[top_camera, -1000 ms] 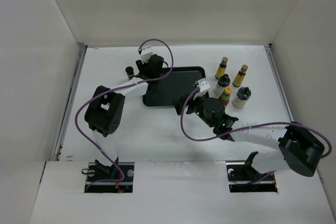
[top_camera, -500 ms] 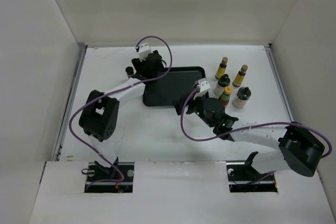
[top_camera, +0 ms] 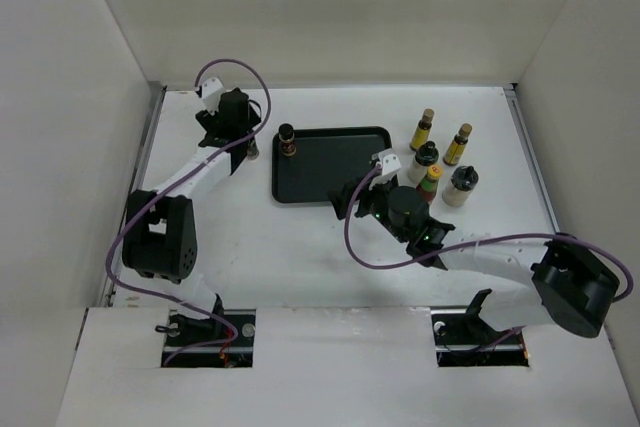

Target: Organize the condiment bottles

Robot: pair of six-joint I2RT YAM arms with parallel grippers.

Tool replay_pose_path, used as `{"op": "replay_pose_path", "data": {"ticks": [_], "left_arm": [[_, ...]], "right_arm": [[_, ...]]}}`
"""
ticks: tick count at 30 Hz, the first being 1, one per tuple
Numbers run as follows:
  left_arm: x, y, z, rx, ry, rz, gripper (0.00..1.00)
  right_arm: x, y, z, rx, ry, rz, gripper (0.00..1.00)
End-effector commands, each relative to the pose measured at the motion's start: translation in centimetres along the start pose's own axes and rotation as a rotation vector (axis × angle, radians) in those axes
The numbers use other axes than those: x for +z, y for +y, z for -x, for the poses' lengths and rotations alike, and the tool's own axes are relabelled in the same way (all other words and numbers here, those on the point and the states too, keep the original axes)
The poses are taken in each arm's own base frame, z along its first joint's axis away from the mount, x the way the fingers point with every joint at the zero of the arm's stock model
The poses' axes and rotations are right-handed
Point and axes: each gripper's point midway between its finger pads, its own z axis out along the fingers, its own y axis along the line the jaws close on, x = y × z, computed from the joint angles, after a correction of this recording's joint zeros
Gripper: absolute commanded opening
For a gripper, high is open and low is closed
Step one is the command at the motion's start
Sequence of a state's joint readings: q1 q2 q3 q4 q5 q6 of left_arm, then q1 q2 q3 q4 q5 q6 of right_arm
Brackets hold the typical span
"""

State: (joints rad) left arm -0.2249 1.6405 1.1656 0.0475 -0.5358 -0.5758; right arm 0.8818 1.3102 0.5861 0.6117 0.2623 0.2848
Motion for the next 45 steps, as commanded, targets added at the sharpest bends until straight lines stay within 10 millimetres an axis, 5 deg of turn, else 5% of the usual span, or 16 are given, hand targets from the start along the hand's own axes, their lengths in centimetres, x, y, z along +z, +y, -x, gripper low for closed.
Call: {"op": "replay_pose_path", "data": {"ticks": [1,11,20,26,32,38,45], "left_arm": [[0.6,0.7,-3.4,0.036,0.094,-0.002,0.66],[3.1,0.5,-5.6,0.046,0.122,0.006,0.64],[3.7,1.0,-5.9,0.052,0.118,0.021,0.32],[2.5,2.0,-4.4,0.050,0.063,0.043,0.25],[0.5,2.1,-3.7,0.064,0.033,0.036,0.23],[-3.9,1.9,-2.7,0.072,-0.010,-0.010,0.23],[-9.4,-3.5,-4.9,0.162,0.020,-0.190,0.23]], "right_arm": [[0.6,0.1,1.3,0.012,-0.045,-0.005,0.97],[1.0,0.3,0.7,0.000,-0.024,-0.006,0.98],[1.0,0.4,0.5,-0.005,-0.019,-0.004,0.98],[0.9,0.6,0.7,-0.005,-0.025,0.002,0.98],[0.9,0.7,0.9,-0.003,-0.029,0.005,0.99],[0.8,1.0,1.0,-0.003,-0.030,0.010,0.99],[0.5,0.8,1.5,0.008,-0.048,0.008,0.98]]}}
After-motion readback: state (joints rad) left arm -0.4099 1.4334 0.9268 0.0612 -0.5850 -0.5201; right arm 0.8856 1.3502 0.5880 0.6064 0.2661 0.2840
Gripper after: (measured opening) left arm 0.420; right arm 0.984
